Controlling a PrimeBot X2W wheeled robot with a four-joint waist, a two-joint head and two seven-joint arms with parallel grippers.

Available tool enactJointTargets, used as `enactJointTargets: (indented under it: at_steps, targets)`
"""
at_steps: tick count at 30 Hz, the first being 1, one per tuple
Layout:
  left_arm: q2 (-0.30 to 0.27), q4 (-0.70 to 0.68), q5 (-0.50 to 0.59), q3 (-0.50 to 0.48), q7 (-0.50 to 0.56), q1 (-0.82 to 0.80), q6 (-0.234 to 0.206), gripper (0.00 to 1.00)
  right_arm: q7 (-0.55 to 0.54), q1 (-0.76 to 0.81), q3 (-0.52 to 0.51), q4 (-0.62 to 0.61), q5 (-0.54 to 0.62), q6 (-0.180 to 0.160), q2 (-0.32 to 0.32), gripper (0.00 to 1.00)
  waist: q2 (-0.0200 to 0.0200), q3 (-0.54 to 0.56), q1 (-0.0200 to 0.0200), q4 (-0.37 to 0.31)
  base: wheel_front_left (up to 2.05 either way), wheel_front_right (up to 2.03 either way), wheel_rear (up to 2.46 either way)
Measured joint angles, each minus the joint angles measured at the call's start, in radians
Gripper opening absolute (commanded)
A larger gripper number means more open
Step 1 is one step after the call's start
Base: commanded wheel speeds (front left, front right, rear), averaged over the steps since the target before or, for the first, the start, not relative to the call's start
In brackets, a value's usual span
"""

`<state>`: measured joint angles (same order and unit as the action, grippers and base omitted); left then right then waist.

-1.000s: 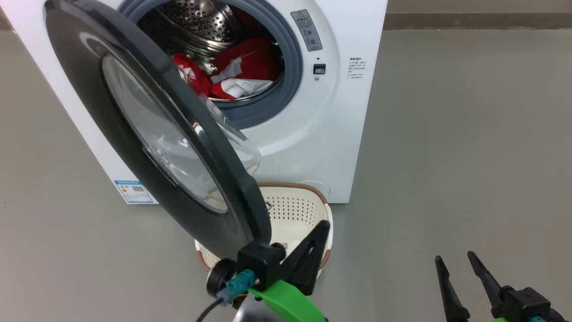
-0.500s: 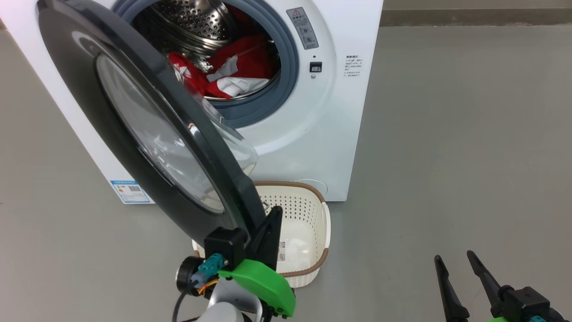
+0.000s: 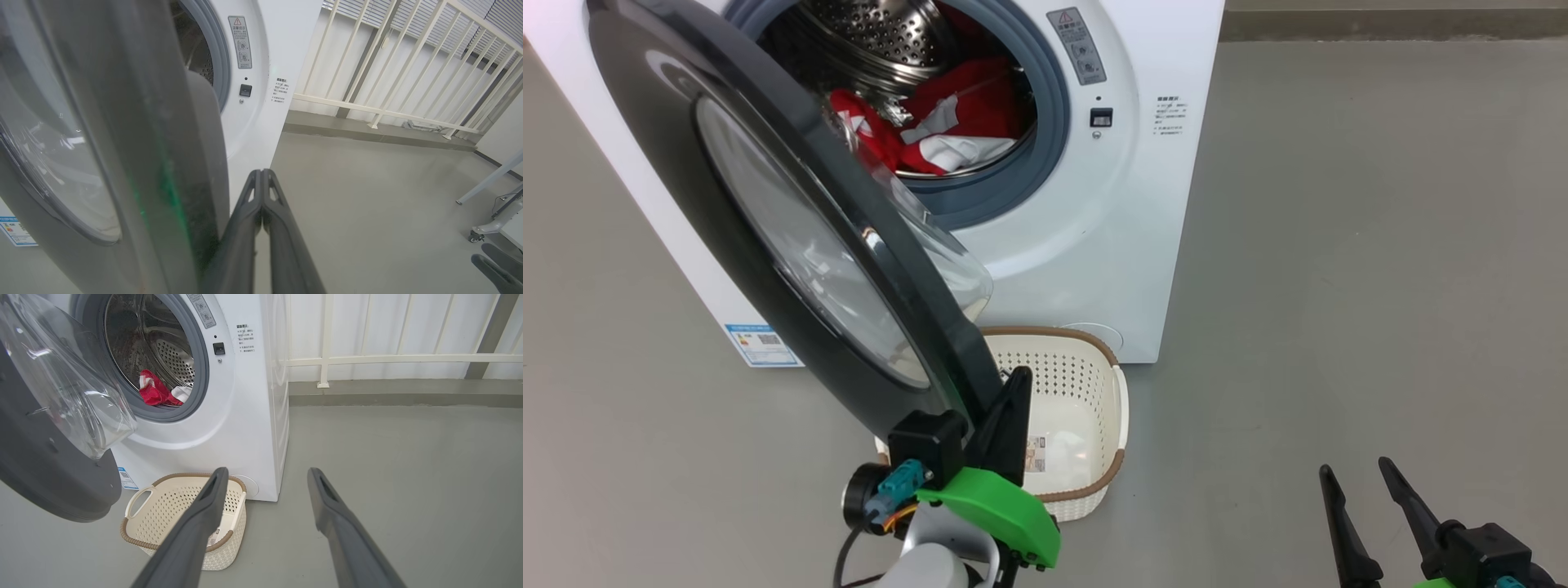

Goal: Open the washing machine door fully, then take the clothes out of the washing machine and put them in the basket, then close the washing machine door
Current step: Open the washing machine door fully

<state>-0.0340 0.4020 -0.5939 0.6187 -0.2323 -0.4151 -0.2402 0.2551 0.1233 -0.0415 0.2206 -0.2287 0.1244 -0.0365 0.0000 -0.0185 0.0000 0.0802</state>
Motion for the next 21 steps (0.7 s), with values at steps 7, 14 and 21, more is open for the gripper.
enactJointTargets:
  at_steps: [7, 14, 21]
  targets:
    - [-0.011, -0.039, 0.008, 0.002, -0.007, 0.013, -0.013, 0.00, 0.000, -0.001, -0.003, 0.003, 0.000, 0.000, 0.000, 1.00, 0.0000, -0.003, 0.0000, 0.011, 0.00, 0.00, 0.00]
    - [-0.043, -0.125, 0.014, 0.007, 0.007, 0.082, -0.043, 0.00, 0.000, -0.001, -0.008, 0.003, 0.000, 0.000, 0.000, 1.00, 0.0000, -0.008, 0.0000, 0.027, 0.00, 0.00, 0.00]
    - [-0.073, -0.175, 0.014, 0.009, 0.017, 0.114, -0.054, 0.00, 0.000, -0.001, -0.010, 0.004, 0.000, 0.000, 0.000, 1.00, 0.0000, -0.008, 0.0000, 0.041, 0.00, 0.00, 0.00]
